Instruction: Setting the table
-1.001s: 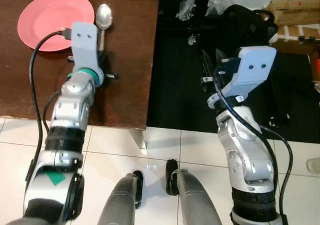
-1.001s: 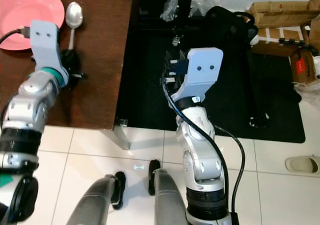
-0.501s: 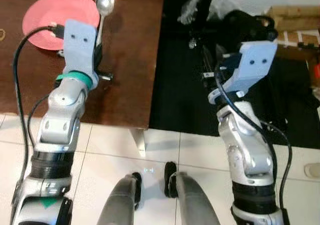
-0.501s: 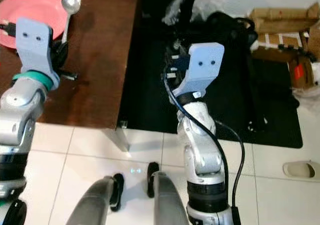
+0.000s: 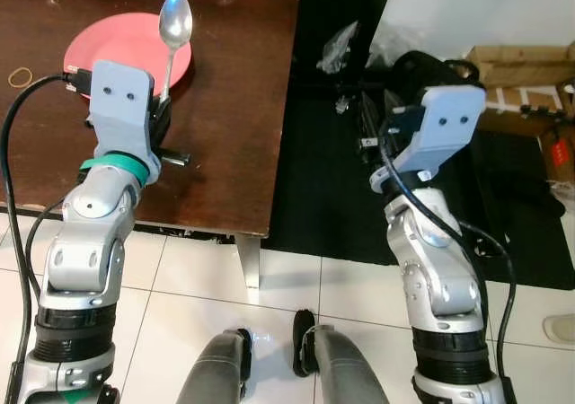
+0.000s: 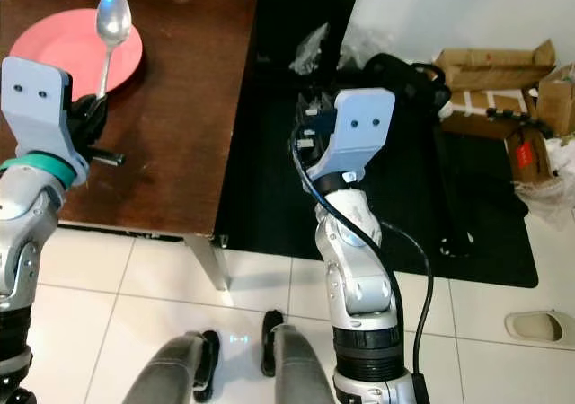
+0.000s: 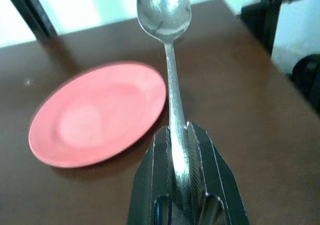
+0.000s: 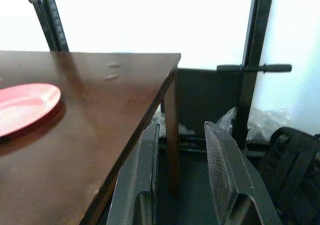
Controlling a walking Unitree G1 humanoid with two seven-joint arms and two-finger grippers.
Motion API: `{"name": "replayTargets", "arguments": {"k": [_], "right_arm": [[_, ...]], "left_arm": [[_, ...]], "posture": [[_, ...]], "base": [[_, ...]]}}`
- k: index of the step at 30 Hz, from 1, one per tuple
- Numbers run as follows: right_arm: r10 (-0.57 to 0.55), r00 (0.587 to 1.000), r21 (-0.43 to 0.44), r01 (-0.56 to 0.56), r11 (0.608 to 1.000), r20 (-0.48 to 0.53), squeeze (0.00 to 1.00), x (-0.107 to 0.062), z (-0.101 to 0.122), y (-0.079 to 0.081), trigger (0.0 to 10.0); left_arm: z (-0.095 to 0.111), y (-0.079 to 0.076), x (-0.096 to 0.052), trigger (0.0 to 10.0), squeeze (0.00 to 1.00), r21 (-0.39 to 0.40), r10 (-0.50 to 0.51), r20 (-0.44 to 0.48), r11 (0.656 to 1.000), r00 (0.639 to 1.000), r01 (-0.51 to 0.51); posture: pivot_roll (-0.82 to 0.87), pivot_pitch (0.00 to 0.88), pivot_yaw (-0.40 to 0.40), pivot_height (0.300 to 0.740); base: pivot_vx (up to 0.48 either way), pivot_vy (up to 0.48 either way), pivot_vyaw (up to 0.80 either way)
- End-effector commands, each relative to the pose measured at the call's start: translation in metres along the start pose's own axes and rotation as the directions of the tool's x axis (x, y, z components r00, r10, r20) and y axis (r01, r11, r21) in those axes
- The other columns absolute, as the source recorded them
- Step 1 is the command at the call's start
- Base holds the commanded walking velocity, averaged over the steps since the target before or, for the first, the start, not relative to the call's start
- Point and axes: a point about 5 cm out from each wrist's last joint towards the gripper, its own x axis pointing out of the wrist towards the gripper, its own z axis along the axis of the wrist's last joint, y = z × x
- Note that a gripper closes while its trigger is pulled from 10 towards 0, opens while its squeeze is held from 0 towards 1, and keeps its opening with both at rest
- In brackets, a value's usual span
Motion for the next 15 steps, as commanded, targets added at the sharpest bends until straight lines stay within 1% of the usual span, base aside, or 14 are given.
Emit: {"name": "replayTargets", "arguments": {"k": [1, 2, 3, 9, 15], "right_arm": [[-0.021, 1.0, 0.003, 0.021, 1.0, -0.01, 0.0, -0.0008, -0.0051, -0.004, 10.0], [-0.021, 1.0, 0.003, 0.021, 1.0, -0.01, 0.0, -0.0008, -0.0051, -0.004, 10.0], [-0.035, 0.999, -0.006, 0.035, 0.999, 0.0, 0.0, 0.001, -0.0052, -0.0078, 10.0], [-0.037, 0.999, -0.007, 0.037, 0.999, 0.007, 0.0, 0.0018, -0.0051, -0.0091, 10.0], [-0.047, 0.999, -0.017, 0.048, 0.999, 0.018, 0.0, 0.0031, -0.005, -0.0127, 10.0]], "left_arm": [[-0.006, -0.0013, 0.0012, 10.0, 0.0, 0.025, 0.029, -0.014, 0.999, 0.999, -0.029], [-0.006, -0.0013, 0.0012, 10.0, 0.0, 0.025, 0.029, -0.014, 0.999, 0.999, -0.029], [-0.0089, -0.0018, 0.0027, 10.0, 0.0, -0.005, 0.045, -0.024, 0.999, 0.999, -0.045], [-0.012, 0.0001, 0.0046, 10.0, 0.0, -0.01, 0.06, -0.044, 0.998, 0.997, -0.06], [-0.0138, 0.0043, 0.0067, 10.0, 0.0, -0.021, 0.08, -0.033, 0.997, 0.996, -0.081]], "posture": [[0.09, 0.084, 0.057, 0.74], [0.09, 0.084, 0.057, 0.74], [0.09, 0.068, 0.054, 0.74], [0.08, 0.063, 0.052, 0.74], [0.08, 0.043, 0.044, 0.74]], "base": [[0.0, 0.0, 0.0], [0.0, 0.0, 0.0], [0.0, 0.0, 0.0], [0.0, 0.0, 0.0], [0.0, 0.0, 0.0]]}}
